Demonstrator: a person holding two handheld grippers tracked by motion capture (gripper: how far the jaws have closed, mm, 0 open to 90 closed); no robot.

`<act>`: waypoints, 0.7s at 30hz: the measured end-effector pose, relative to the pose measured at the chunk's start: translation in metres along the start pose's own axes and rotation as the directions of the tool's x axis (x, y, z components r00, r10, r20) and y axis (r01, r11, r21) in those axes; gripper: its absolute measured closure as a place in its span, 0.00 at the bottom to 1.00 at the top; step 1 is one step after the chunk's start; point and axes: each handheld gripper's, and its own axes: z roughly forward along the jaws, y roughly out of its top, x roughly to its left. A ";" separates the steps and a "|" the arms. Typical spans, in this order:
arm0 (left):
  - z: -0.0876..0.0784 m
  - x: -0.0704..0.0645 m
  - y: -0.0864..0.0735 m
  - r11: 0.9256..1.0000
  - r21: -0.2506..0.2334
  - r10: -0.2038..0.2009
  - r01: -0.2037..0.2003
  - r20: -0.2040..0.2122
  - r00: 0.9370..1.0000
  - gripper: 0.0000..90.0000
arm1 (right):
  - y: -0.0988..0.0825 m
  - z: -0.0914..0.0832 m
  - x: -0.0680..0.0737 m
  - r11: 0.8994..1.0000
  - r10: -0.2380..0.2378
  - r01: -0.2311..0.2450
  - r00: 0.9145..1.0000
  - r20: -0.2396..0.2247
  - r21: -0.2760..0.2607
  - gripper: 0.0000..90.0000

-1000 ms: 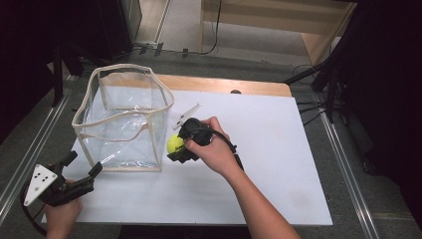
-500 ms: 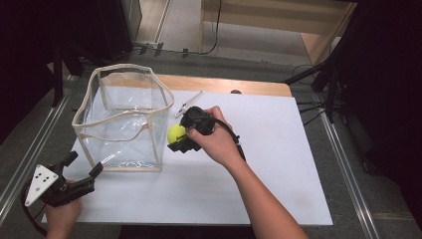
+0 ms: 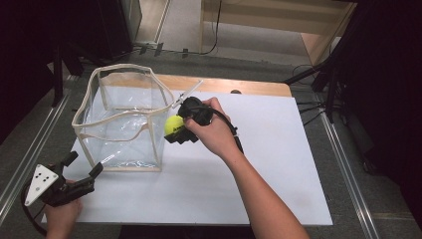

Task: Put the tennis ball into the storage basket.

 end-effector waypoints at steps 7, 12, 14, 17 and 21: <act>0.001 -0.001 0.000 1.000 -0.010 0.002 -0.002 -0.001 1.000 0.12 | 0.009 -0.006 -0.002 1.000 -0.005 0.006 1.000 0.008 -0.007 0.26; 0.001 -0.001 0.000 1.000 -0.010 0.000 0.000 0.000 1.000 0.12 | 0.016 -0.007 -0.004 1.000 -0.015 0.015 1.000 0.013 -0.004 0.26; 0.001 -0.001 0.000 1.000 -0.006 0.001 -0.001 0.000 1.000 0.12 | 0.020 -0.009 -0.005 1.000 -0.010 0.011 1.000 0.018 -0.007 0.26; 0.001 -0.001 0.000 1.000 -0.005 0.003 -0.003 0.001 1.000 0.12 | 0.022 -0.010 -0.006 1.000 -0.015 0.015 1.000 0.017 -0.013 0.26; 0.001 -0.001 0.000 1.000 -0.003 0.005 -0.005 0.001 1.000 0.12 | 0.027 -0.010 -0.007 1.000 -0.005 0.006 1.000 0.023 -0.014 0.26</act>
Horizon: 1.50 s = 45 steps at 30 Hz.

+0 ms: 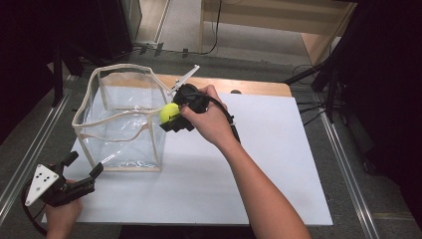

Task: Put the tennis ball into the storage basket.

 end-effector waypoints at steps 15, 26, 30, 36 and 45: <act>0.000 0.001 0.000 1.000 0.002 -0.007 0.007 0.000 1.000 0.12 | 0.021 -0.002 -0.004 1.000 -0.018 0.018 1.000 0.009 -0.004 0.26; 0.000 0.001 0.000 1.000 -0.003 -0.010 0.010 0.002 1.000 0.12 | 0.036 -0.007 -0.006 1.000 -0.016 0.016 1.000 0.023 -0.019 0.26; 0.000 0.001 0.000 1.000 -0.003 -0.010 0.010 0.002 1.000 0.12 | 0.043 -0.006 -0.007 1.000 -0.018 0.018 0.999 0.030 -0.022 0.26; 0.000 0.001 0.000 1.000 -0.004 -0.010 0.010 0.003 1.000 0.12 | 0.051 -0.002 -0.011 0.999 -0.019 0.021 0.999 0.044 -0.033 0.26; 0.000 0.001 0.000 1.000 -0.004 -0.009 0.009 0.004 1.000 0.12 | 0.056 0.012 -0.022 0.999 0.012 -0.010 0.998 0.067 -0.031 0.25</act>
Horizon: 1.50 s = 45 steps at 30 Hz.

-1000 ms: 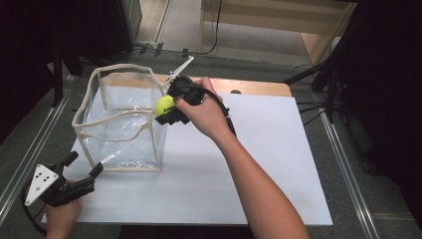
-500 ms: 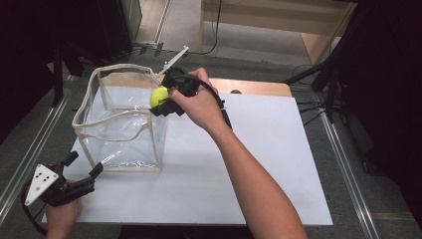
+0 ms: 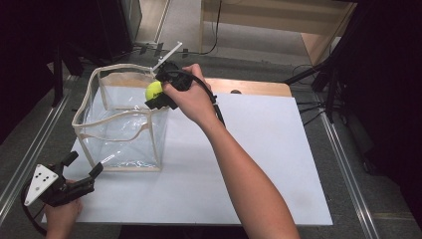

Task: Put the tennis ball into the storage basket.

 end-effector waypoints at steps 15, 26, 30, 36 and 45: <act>0.000 0.000 0.000 1.000 -0.001 -0.005 0.005 0.000 1.000 0.12 | -0.003 0.019 -0.008 0.999 0.033 -0.032 0.999 -0.008 0.033 0.23; 0.000 0.000 0.000 1.000 0.000 -0.005 0.005 0.001 1.000 0.12 | -0.007 0.001 -0.002 0.998 0.051 -0.051 0.999 0.006 -0.026 0.11; 0.000 0.000 0.000 1.000 0.000 -0.005 0.005 0.002 1.000 0.12 | -0.011 -0.003 0.001 0.998 0.055 -0.054 0.998 0.009 -0.040 0.07; 0.000 0.000 0.000 1.000 0.001 -0.001 0.001 0.001 1.000 0.12 | -0.027 -0.012 0.003 0.996 0.072 -0.070 0.997 0.026 -0.060 0.00; 0.000 0.000 0.000 1.000 0.000 -0.004 0.004 0.001 1.000 0.12 | -0.048 -0.017 0.005 0.995 0.071 -0.067 0.997 0.041 -0.077 0.00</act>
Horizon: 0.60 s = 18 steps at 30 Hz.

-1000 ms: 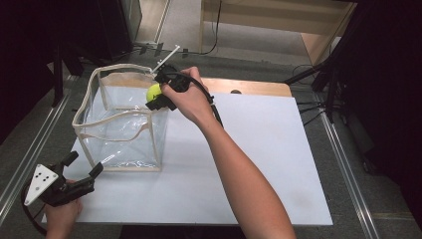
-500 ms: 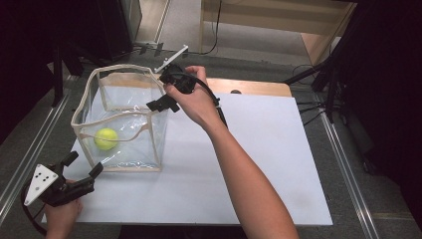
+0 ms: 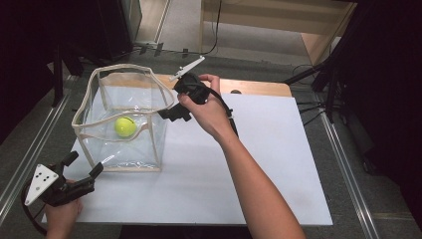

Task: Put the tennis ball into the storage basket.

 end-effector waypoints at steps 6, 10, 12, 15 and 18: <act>0.000 0.000 0.000 1.000 0.003 0.004 -0.004 0.000 1.000 0.12 | -0.014 0.000 0.002 1.000 0.007 -0.007 1.000 0.028 -0.016 0.00; 0.000 0.000 0.000 1.000 0.004 0.010 -0.010 -0.001 1.000 0.12 | -0.022 0.000 0.005 1.000 0.003 -0.003 1.000 0.024 -0.008 0.00; 0.000 0.000 0.000 1.000 0.004 0.011 -0.011 -0.001 1.000 0.12 | -0.025 0.000 0.006 1.000 0.003 -0.002 1.000 0.028 -0.017 0.00; 0.000 0.000 0.000 1.000 0.005 0.010 -0.010 0.000 1.000 0.12 | -0.029 -0.002 0.009 0.999 -0.004 0.005 0.999 0.031 -0.032 0.00; 0.000 0.000 0.000 1.000 0.004 0.010 -0.010 -0.001 1.000 0.12 | -0.035 -0.002 0.011 0.999 -0.005 0.007 0.999 0.039 -0.049 0.00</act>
